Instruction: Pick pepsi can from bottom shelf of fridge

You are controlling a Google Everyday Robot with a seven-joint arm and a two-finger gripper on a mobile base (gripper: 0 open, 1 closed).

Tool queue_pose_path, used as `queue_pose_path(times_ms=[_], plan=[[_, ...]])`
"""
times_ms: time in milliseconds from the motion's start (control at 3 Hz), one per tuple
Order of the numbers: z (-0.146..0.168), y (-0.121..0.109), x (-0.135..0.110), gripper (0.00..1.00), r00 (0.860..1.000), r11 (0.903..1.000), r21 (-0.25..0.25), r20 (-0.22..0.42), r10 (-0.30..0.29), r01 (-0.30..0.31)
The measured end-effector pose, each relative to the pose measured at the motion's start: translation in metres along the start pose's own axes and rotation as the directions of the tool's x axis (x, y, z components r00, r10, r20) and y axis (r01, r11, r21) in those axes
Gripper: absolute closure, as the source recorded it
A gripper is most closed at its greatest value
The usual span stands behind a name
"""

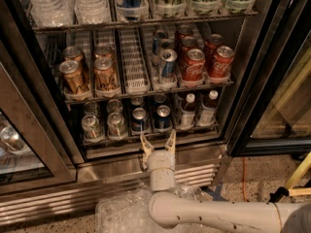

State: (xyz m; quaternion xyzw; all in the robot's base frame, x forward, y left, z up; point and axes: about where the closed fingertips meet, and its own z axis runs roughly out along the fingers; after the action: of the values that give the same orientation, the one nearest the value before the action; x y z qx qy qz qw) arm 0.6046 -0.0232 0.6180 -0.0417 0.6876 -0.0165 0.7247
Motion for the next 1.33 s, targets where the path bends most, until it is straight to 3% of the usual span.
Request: queue_pose_path(times_ms=[667, 1333], plan=[[0.026, -0.017, 0.014, 0.27, 0.999, 0.9984, 0.046, 0.001, 0.033, -0.033], [0.042, -0.025, 0.028, 0.29, 1.0, 0.998, 0.061, -0.012, 0.015, -0.015]])
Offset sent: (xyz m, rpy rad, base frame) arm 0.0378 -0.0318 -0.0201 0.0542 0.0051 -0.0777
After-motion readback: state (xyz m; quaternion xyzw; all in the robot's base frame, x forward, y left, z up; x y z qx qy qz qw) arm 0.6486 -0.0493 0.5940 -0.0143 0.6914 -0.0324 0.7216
